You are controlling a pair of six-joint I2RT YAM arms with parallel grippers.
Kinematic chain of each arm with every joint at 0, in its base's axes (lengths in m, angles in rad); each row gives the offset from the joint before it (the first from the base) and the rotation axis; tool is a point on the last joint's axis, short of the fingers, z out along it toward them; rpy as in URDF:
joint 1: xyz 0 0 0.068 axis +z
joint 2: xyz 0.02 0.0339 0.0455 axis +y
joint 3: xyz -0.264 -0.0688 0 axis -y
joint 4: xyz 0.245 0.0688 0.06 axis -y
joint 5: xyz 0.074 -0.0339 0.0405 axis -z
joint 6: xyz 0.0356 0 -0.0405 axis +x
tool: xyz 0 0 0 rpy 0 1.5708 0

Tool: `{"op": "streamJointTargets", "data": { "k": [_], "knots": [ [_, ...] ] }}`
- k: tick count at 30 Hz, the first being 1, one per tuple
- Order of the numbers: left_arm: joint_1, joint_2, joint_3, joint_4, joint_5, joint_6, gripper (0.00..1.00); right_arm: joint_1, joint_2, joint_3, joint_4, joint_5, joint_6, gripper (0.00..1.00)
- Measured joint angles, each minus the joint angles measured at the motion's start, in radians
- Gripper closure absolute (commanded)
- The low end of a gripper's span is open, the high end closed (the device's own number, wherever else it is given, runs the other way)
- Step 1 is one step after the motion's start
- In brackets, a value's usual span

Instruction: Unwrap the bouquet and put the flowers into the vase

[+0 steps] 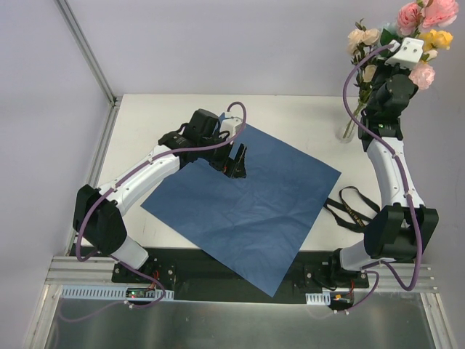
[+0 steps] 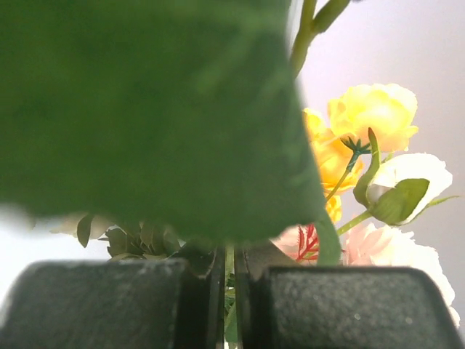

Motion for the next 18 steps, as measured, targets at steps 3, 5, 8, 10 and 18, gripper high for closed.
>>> {"op": "streamJointTargets", "data": {
  "k": [3, 5, 8, 10, 18],
  "knots": [
    [0.000, 0.000, 0.000, 0.000, 0.000, 0.000, 0.11, 0.000, 0.000, 0.021, -0.036, 0.011, -0.002, 0.99],
    [0.000, 0.000, 0.000, 0.000, 0.000, 0.000, 0.10, 0.000, 0.001, 0.038, -0.064, 0.017, -0.001, 0.99],
    [0.000, 0.000, 0.000, 0.000, 0.000, 0.000, 0.11, 0.000, 0.002, 0.054, -0.092, 0.024, 0.000, 1.00],
    [0.000, 0.000, 0.000, 0.000, 0.000, 0.000, 0.11, 0.000, 0.002, 0.056, -0.100, 0.028, 0.000, 0.99],
    [0.000, 0.000, 0.000, 0.000, 0.000, 0.000, 0.11, -0.001, 0.011, 0.055, -0.100, 0.034, 0.000, 0.99]
  ]
}}
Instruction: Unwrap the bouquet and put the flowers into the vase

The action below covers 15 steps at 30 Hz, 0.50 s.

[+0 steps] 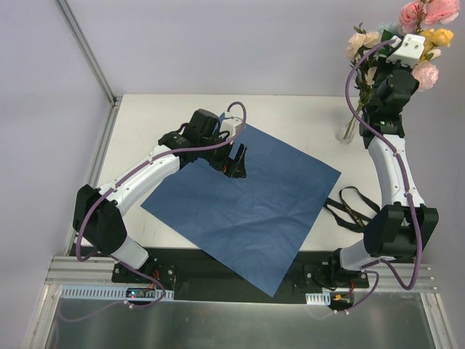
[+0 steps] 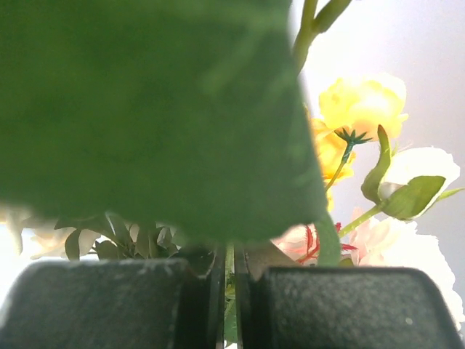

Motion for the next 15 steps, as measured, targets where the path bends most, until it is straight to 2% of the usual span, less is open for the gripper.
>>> {"op": "streamJointTargets", "data": {
  "k": [15],
  "knots": [
    [0.000, 0.000, 0.000, 0.000, 0.000, 0.000, 0.11, 0.000, 0.000, -0.063, 0.042, 0.001, 0.008, 1.00]
  ]
}}
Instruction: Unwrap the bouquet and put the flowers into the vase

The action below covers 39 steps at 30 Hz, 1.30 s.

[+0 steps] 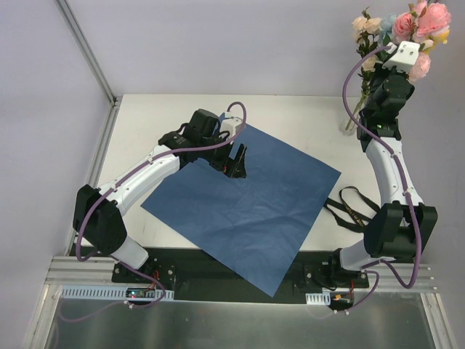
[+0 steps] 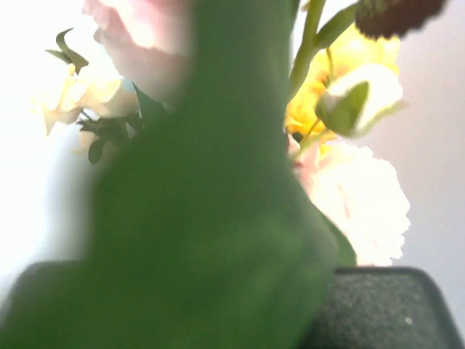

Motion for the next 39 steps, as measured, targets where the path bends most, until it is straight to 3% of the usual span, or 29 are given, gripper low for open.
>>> {"op": "streamJointTargets", "data": {
  "k": [10, 20, 39],
  "knots": [
    [0.000, 0.000, 0.000, 0.000, 0.007, 0.000, 0.11, 0.000, 0.002, 0.003, -0.036, -0.001, 0.008, 1.00],
    [0.000, 0.000, 0.000, 0.000, 0.018, -0.001, 0.11, -0.011, 0.112, 0.222, -0.151, -0.007, -0.001, 1.00],
    [0.000, 0.000, 0.000, 0.000, 0.018, -0.001, 0.10, -0.078, 0.235, 0.434, -0.248, -0.034, 0.058, 1.00]
  ]
}}
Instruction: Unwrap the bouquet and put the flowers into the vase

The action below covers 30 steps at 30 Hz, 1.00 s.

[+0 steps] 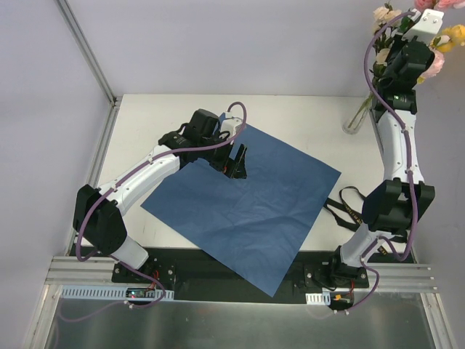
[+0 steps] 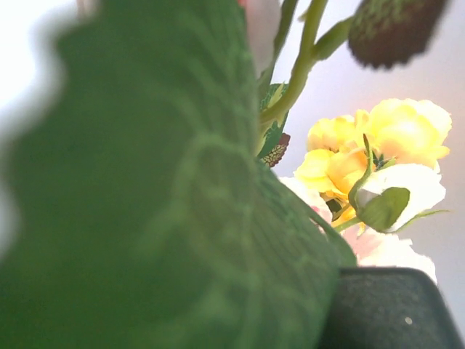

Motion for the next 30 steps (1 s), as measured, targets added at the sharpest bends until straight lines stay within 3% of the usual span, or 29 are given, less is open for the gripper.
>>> {"op": "streamJointTargets", "data": {
  "k": [19, 30],
  "knots": [
    [0.000, 0.001, 0.000, 0.000, 0.003, 0.000, 0.10, -0.008, 0.019, 0.113, -0.178, -0.013, 0.085, 1.00],
    [0.000, 0.001, 0.000, 0.000, 0.005, 0.000, 0.10, -0.008, -0.038, -0.022, -0.109, -0.001, 0.099, 1.00]
  ]
}}
